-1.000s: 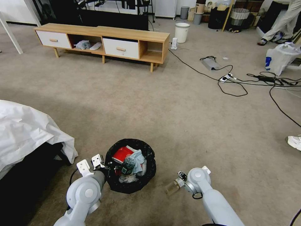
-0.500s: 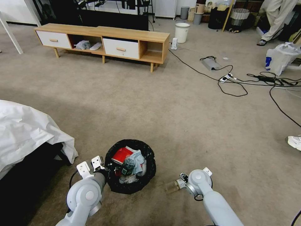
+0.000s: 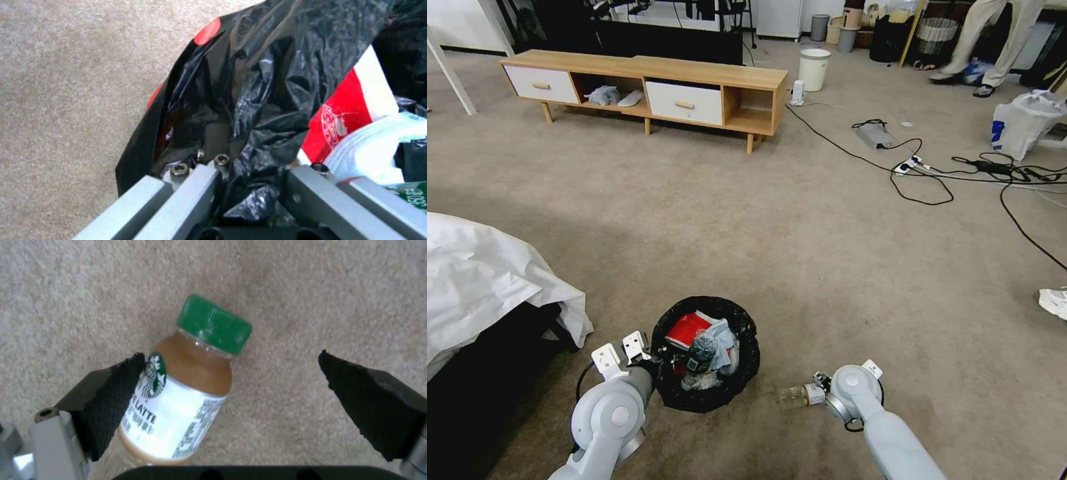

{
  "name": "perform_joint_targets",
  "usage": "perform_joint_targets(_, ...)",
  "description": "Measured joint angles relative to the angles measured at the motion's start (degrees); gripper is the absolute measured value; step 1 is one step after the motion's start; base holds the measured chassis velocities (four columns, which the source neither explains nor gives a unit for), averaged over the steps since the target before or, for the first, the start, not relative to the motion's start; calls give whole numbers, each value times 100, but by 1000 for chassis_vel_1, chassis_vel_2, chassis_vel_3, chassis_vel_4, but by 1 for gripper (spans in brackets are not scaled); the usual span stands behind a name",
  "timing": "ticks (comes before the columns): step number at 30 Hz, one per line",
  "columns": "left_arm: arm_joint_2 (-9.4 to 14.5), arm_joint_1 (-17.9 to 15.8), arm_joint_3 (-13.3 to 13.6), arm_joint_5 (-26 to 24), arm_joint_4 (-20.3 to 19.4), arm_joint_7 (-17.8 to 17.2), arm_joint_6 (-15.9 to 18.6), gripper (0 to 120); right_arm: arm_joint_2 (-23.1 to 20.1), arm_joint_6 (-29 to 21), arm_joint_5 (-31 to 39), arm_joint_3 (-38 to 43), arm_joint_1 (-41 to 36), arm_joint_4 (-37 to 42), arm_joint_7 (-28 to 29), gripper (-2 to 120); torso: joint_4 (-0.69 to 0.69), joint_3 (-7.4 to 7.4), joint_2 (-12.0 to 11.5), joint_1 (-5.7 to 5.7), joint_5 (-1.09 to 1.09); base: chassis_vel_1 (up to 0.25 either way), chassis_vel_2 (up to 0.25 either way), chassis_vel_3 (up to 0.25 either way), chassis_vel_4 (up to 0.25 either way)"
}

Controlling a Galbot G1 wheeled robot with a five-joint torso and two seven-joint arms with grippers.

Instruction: Pick up the trash bin and place the garbage on the floor into it.

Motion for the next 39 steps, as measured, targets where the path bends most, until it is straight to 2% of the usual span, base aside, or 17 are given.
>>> perform_joint_targets(12, 30, 33, 6, 8, -40, -4, 10, 0, 121, 70, 125, 16, -115, 228, 153, 100, 0, 0, 0, 0, 0, 0, 0, 0, 0)
perform_joint_targets(33, 62, 85, -38, -9, -50, 32, 16, 0, 361, 79, 149, -95, 7, 142, 168, 100, 0, 0, 0, 0, 0, 0, 0, 0, 0)
perform_joint_targets(35, 65, 86, -41, -9, -44, 36, 15, 0, 367, 79, 161, -104, 15, 142, 168, 98, 0, -1, 0, 0, 0, 0, 0, 0, 0)
perform_joint_targets(39, 72, 86, -45, -9, -23, 47, 10, 0, 372, 78, 186, -131, 27, 154, 153, 82, 1, -1, 0, 0, 1, 0, 0, 0, 0)
